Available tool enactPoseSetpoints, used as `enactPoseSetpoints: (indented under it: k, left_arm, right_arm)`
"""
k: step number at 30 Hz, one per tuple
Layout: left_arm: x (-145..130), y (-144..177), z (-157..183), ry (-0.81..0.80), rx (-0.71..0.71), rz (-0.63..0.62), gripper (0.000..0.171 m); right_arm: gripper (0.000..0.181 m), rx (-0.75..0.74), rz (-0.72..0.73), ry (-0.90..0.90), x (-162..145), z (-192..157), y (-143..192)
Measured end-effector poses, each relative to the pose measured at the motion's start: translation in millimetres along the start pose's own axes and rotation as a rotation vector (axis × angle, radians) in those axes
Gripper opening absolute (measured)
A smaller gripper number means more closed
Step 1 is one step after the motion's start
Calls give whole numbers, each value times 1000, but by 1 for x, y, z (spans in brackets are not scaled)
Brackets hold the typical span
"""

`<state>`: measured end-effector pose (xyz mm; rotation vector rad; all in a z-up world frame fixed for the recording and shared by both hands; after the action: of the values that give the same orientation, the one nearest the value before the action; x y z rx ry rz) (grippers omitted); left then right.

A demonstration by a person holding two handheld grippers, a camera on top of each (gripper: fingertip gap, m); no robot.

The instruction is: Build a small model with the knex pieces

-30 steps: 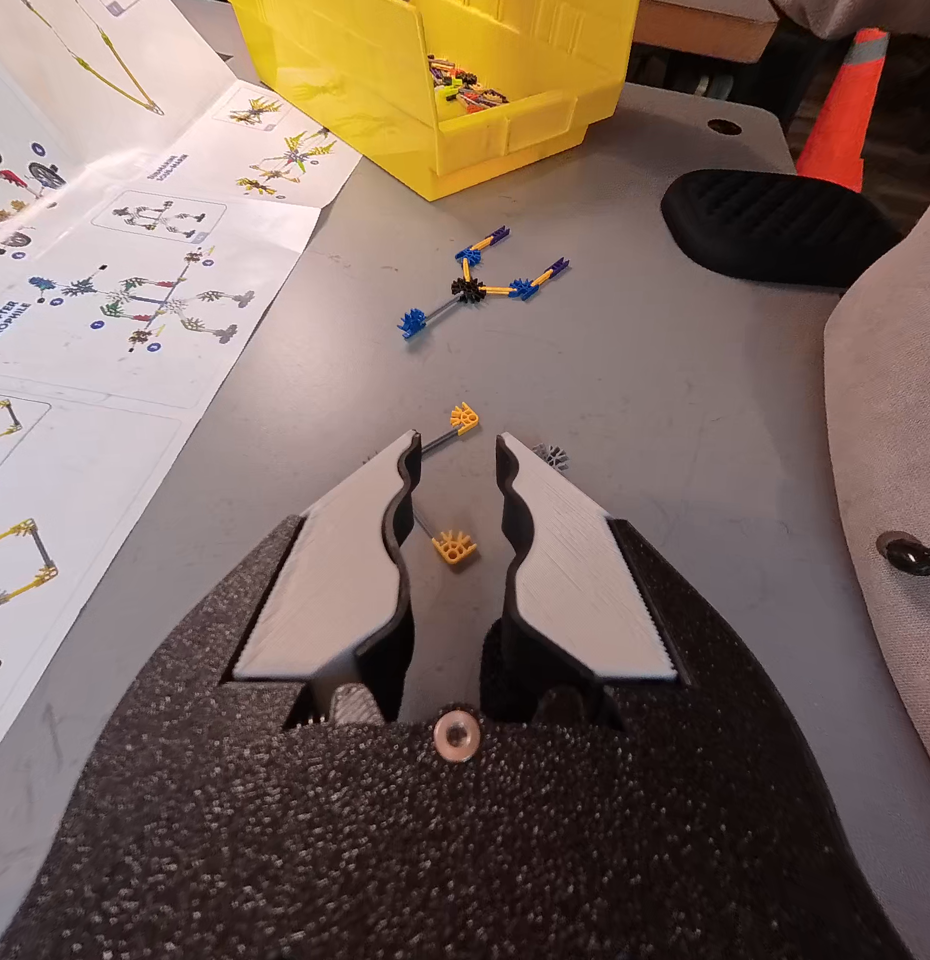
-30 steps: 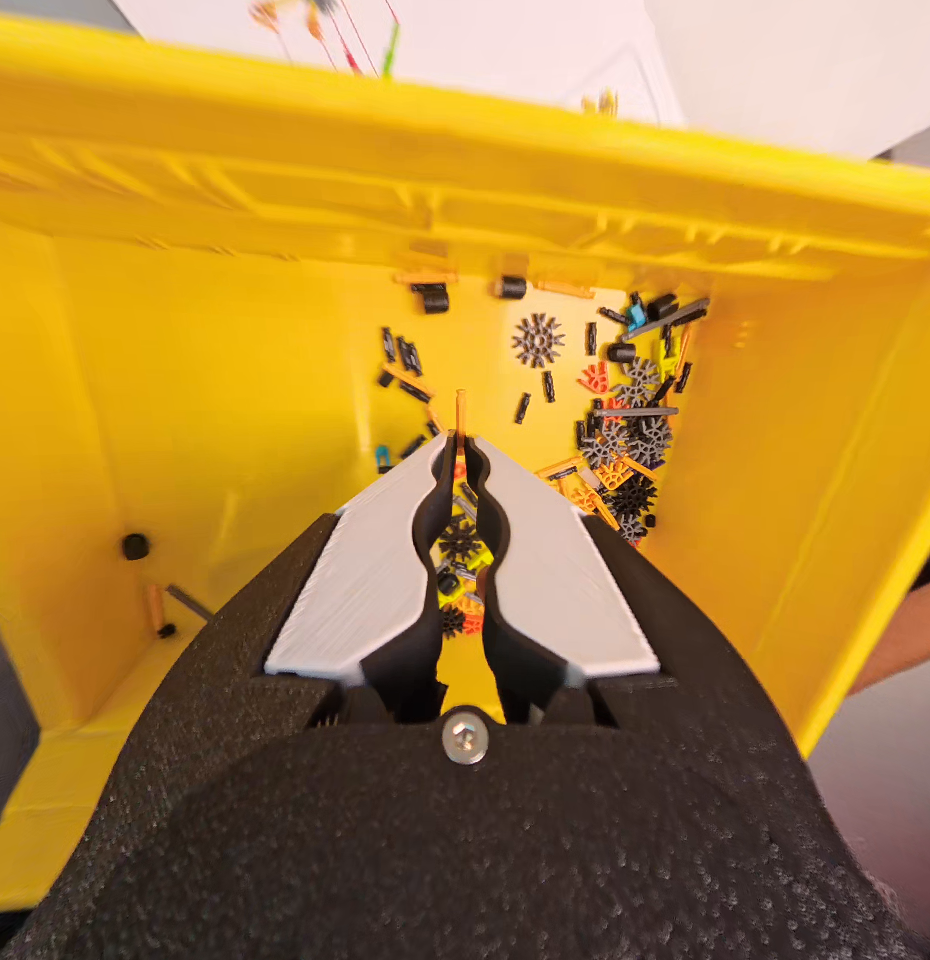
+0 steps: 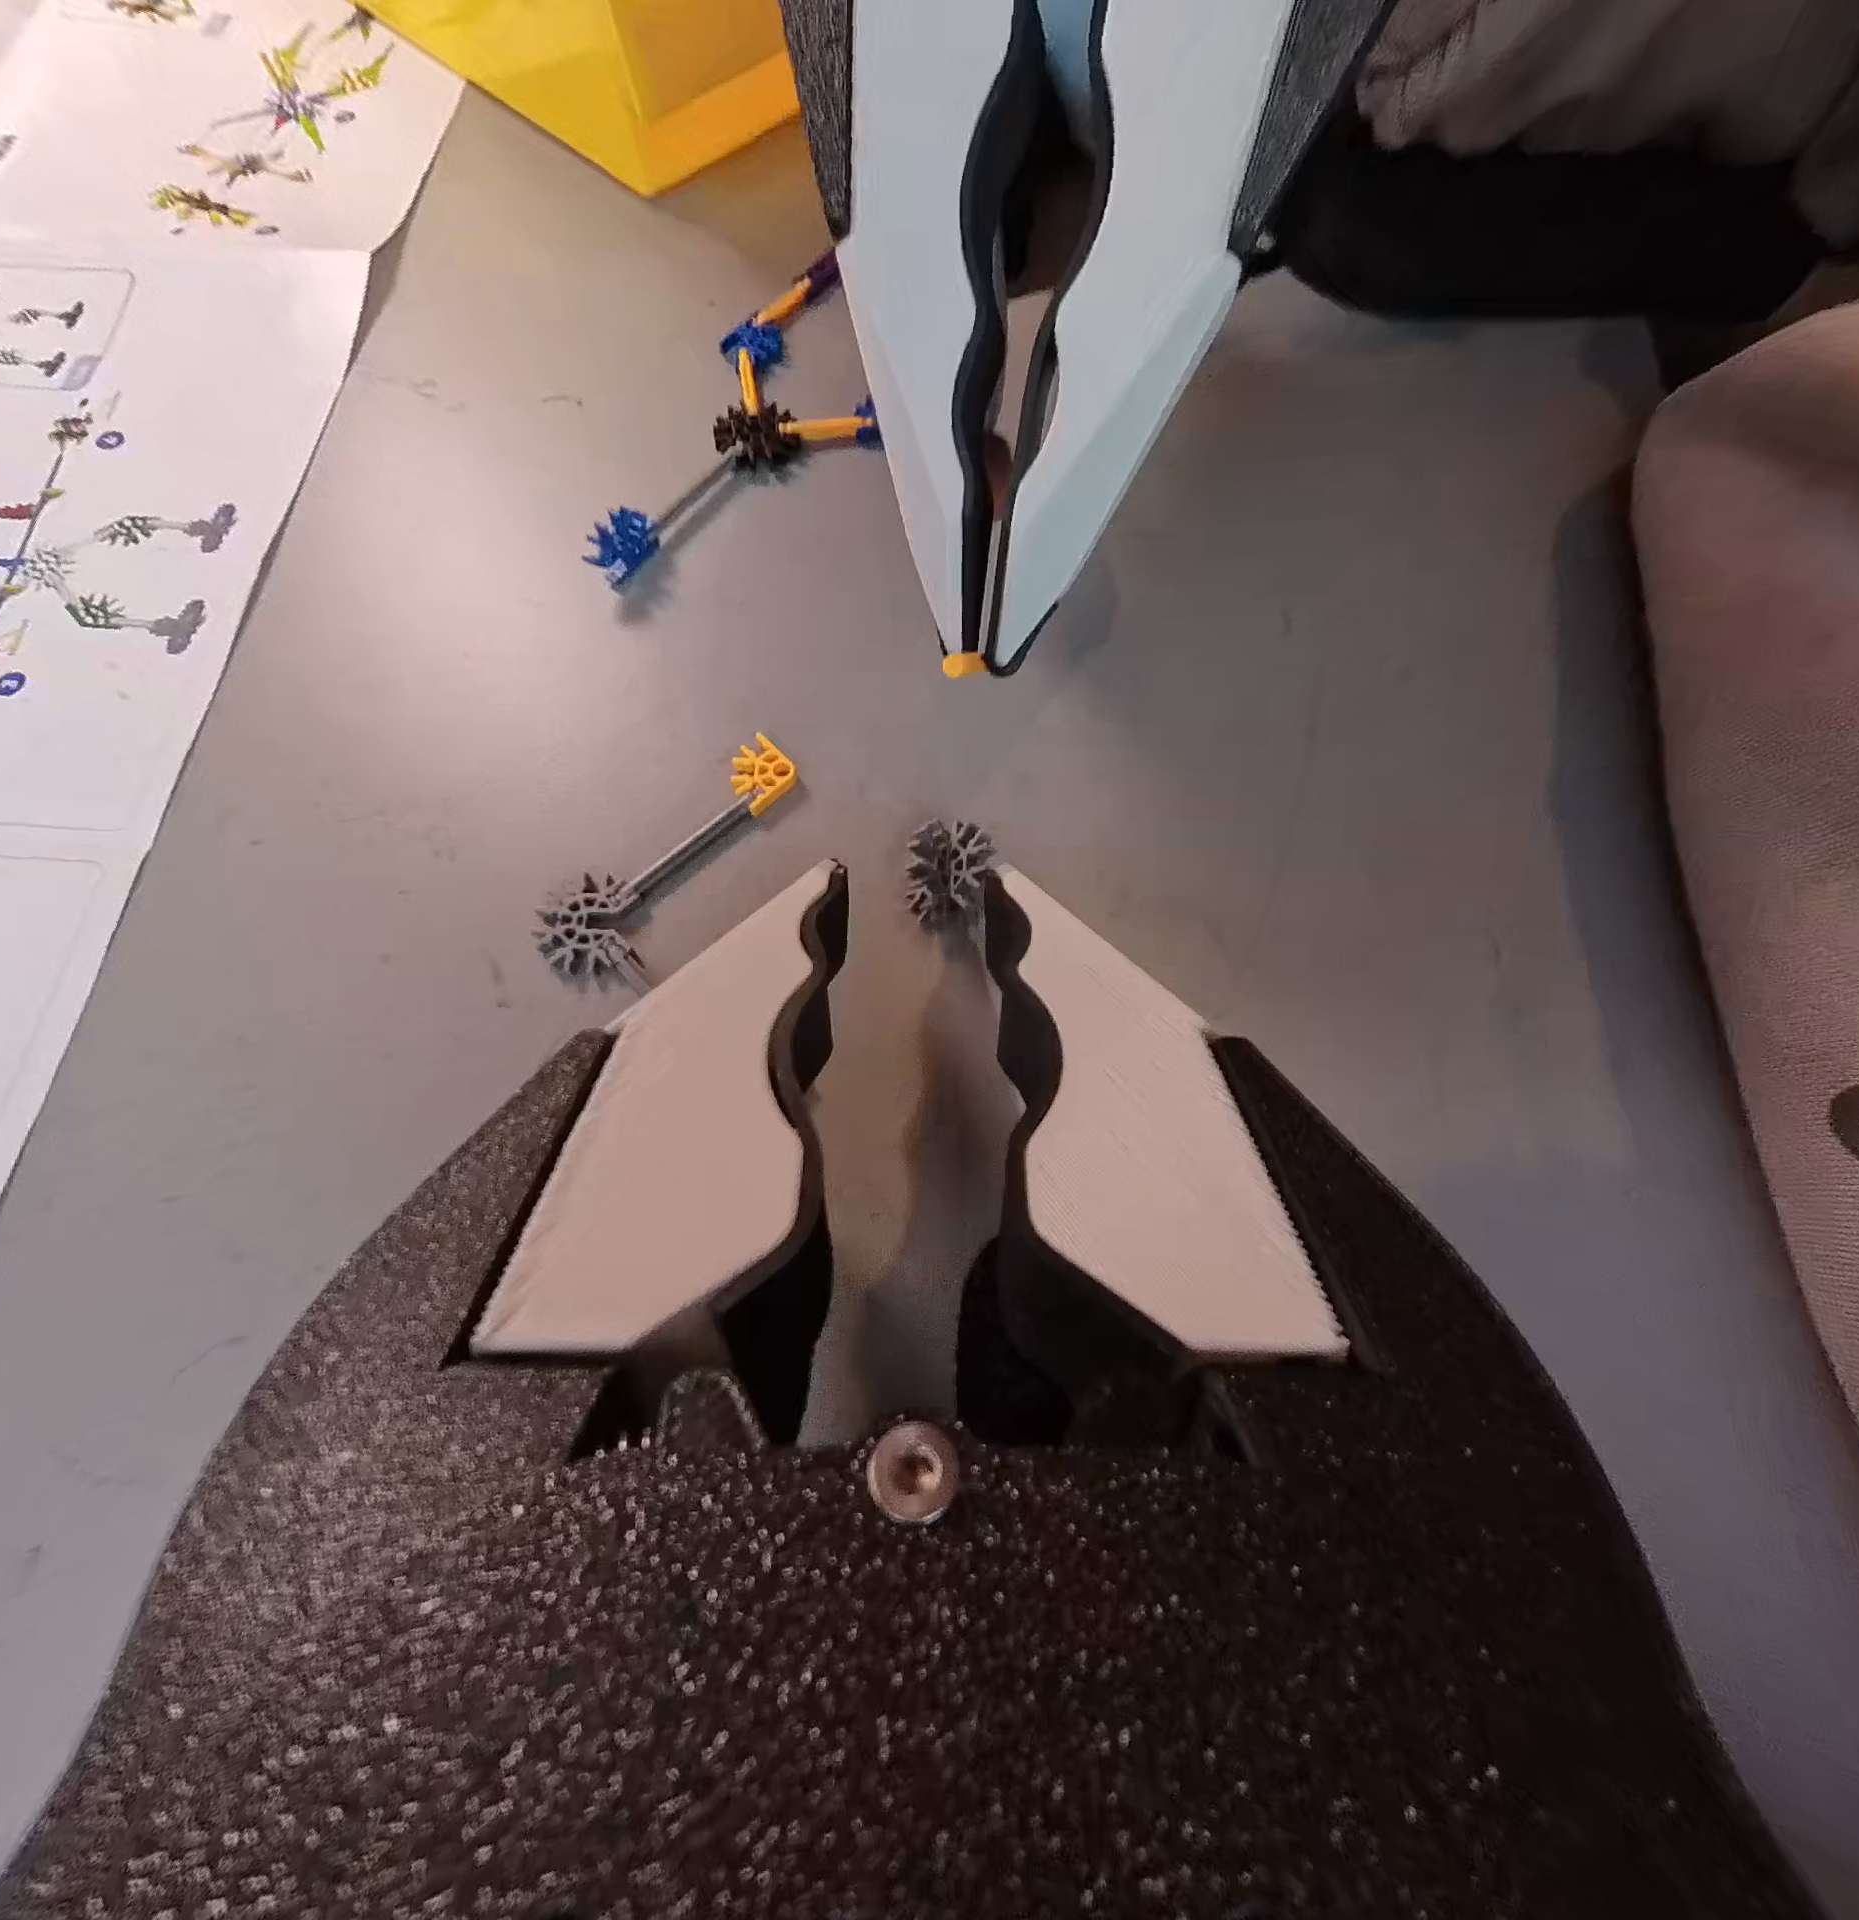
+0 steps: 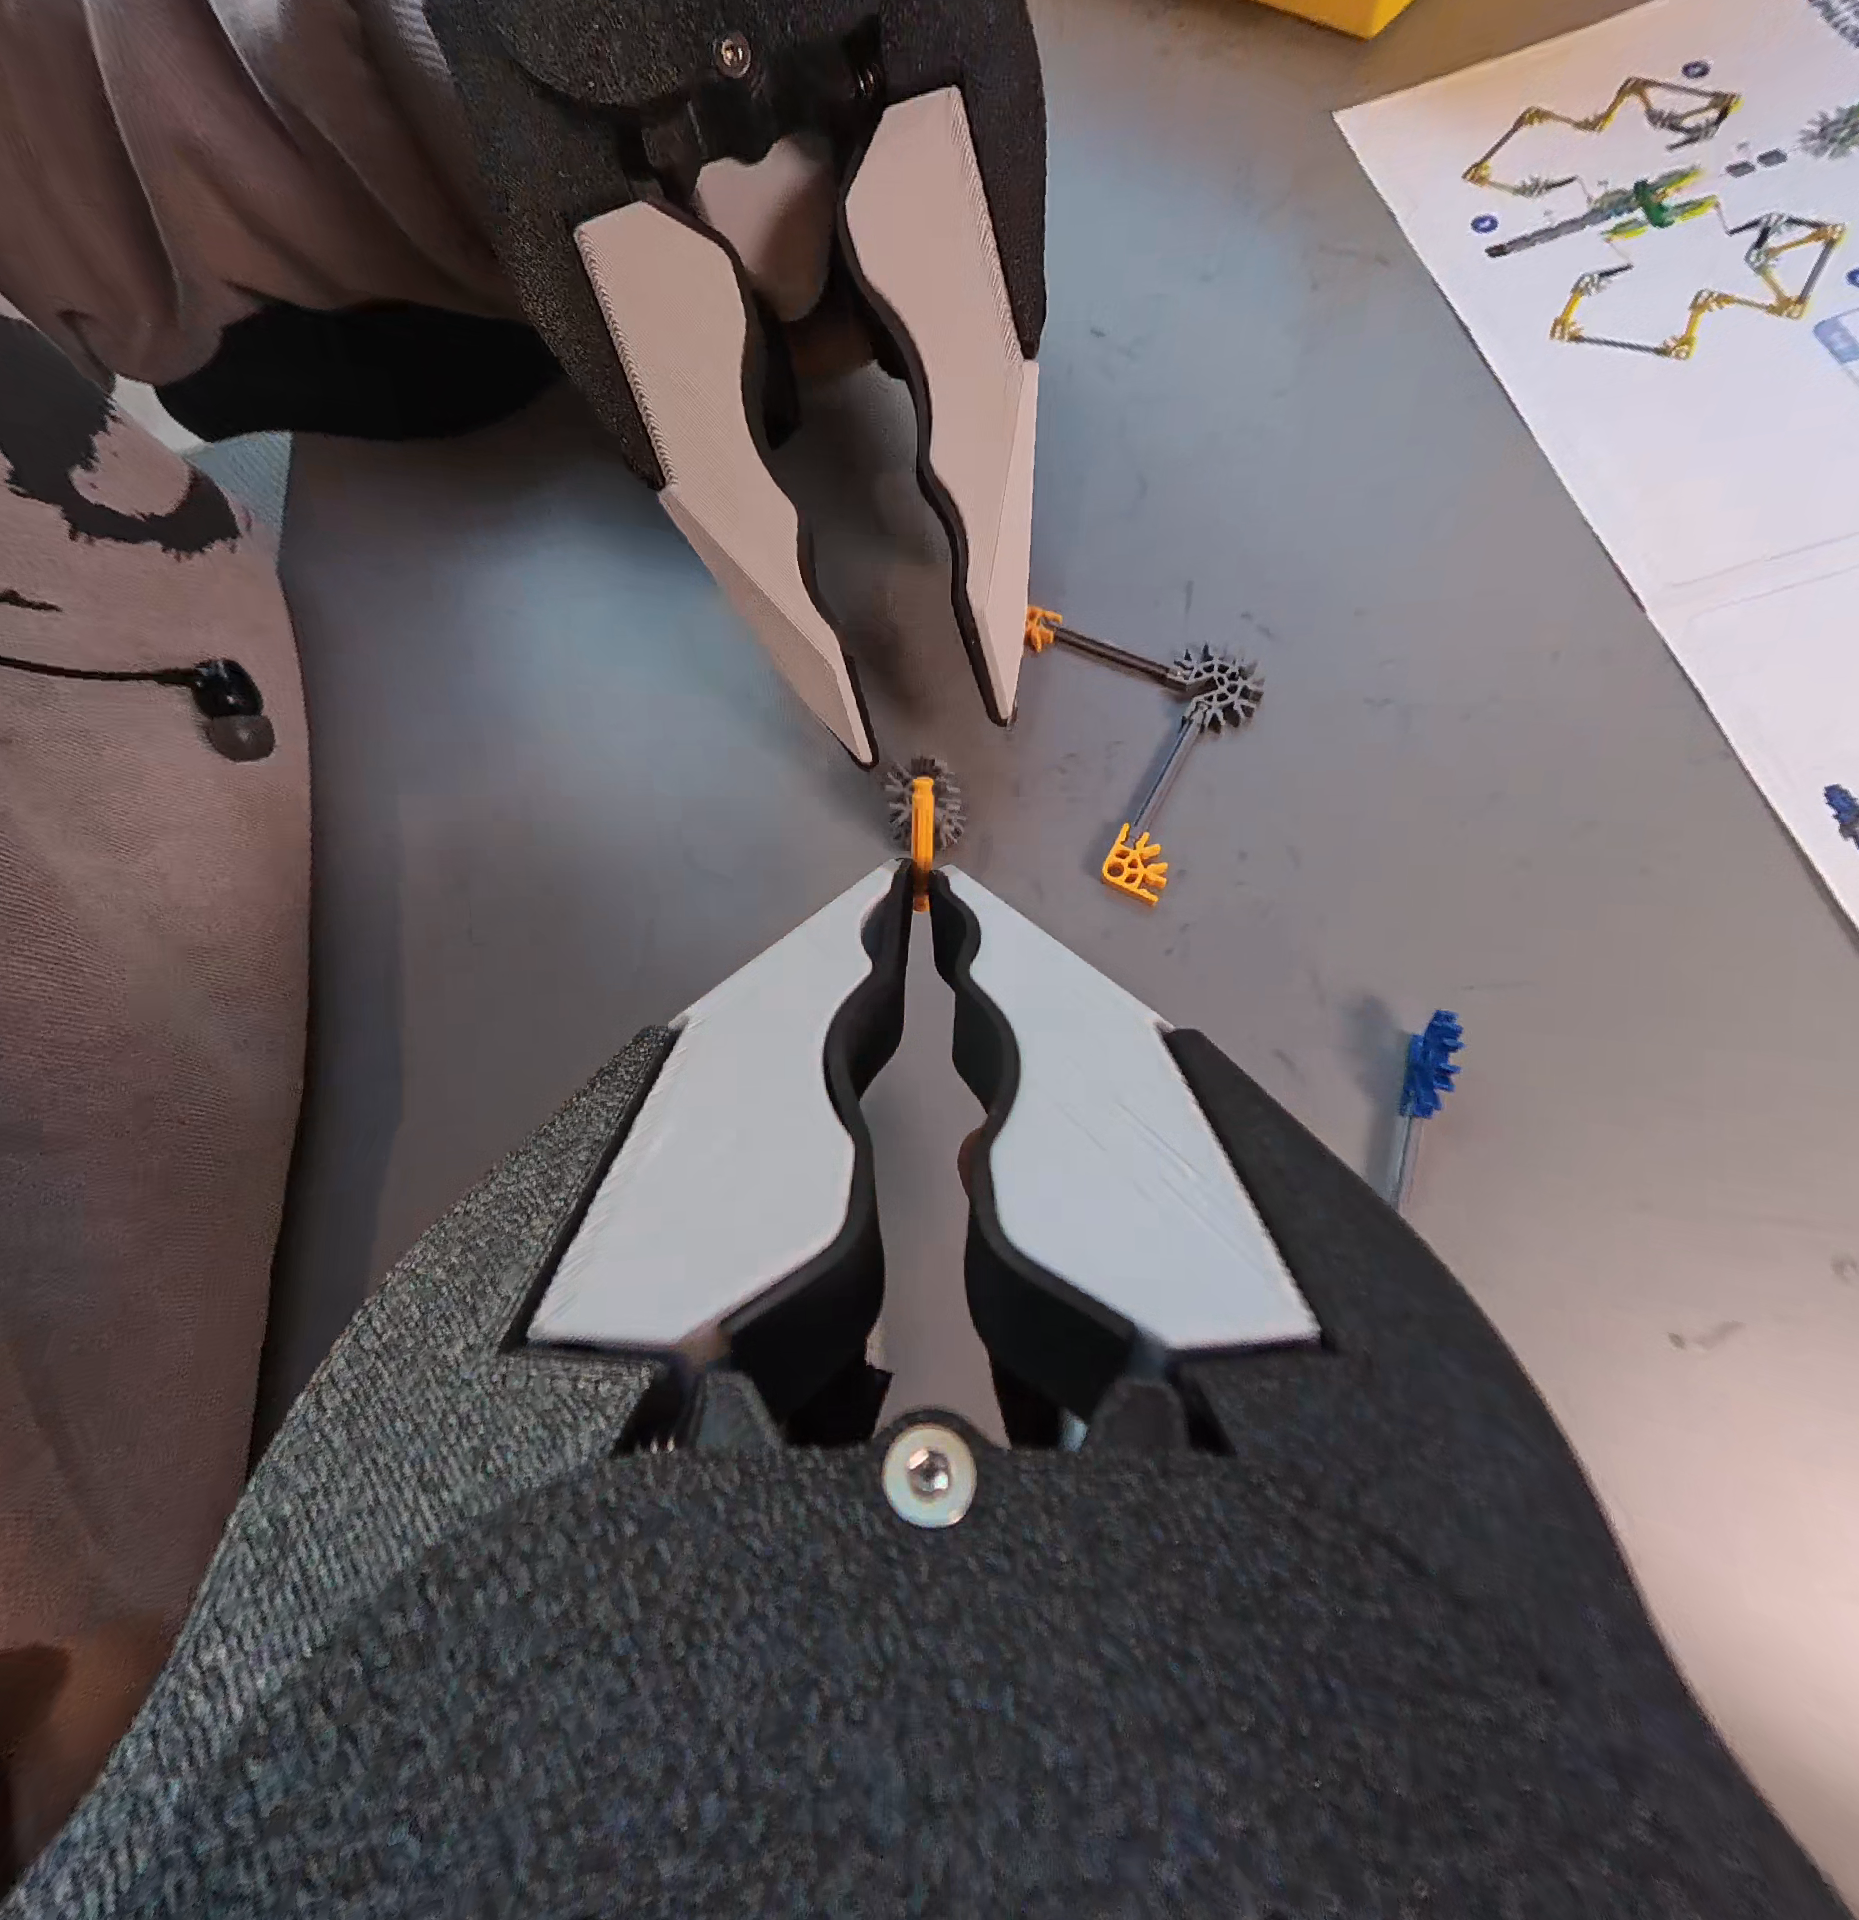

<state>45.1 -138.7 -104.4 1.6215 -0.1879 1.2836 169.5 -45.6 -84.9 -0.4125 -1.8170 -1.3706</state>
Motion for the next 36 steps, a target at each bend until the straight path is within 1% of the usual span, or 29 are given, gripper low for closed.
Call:
enactPoseSetpoints:
  k: [2,7,9,11,14,19,25,27,28,36]
  left_arm:
    - [7,7,1,30,-41,86,26]
    - [26,28,-2,173,-190,383,25]
    - [30,34,-4,213,-218,468,23]
    - [32,37,-4,232,-242,516,21]
    - [33,35,-5,261,-251,552,20]
    - [37,35,-4,293,-270,606,15]
    - [38,40,-7,309,-255,652,13]
    - [38,42,-8,312,-254,660,8]
    - [37,42,-8,312,-252,661,5]
    - [34,40,-10,321,-247,630,2]
  right_arm:
    - [2,1,80,-2,4,-2,-1]
    - [2,48,345,-47,22,-8,3]
    - [2,63,437,-94,28,-8,6]
    - [1,81,505,-152,32,-7,7]
    - [1,107,569,-223,37,-5,8]
    - [2,95,663,-259,45,-4,12]
    - [2,112,683,-295,51,-3,7]
    - [2,113,696,-314,52,-2,4]
    - [2,115,699,-323,51,-1,3]
    - [2,137,705,-335,46,2,-1]
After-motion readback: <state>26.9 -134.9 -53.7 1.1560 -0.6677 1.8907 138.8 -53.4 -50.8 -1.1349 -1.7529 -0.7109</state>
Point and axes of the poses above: each gripper's, where its closed fingertips meet, y back along the fingers, x out of its top, z = x × y across the jaws, the point moved 8 cm from there along y, back along the fingers, and after that the axes turned 5 degrees about -x, right-handed, at the moved point
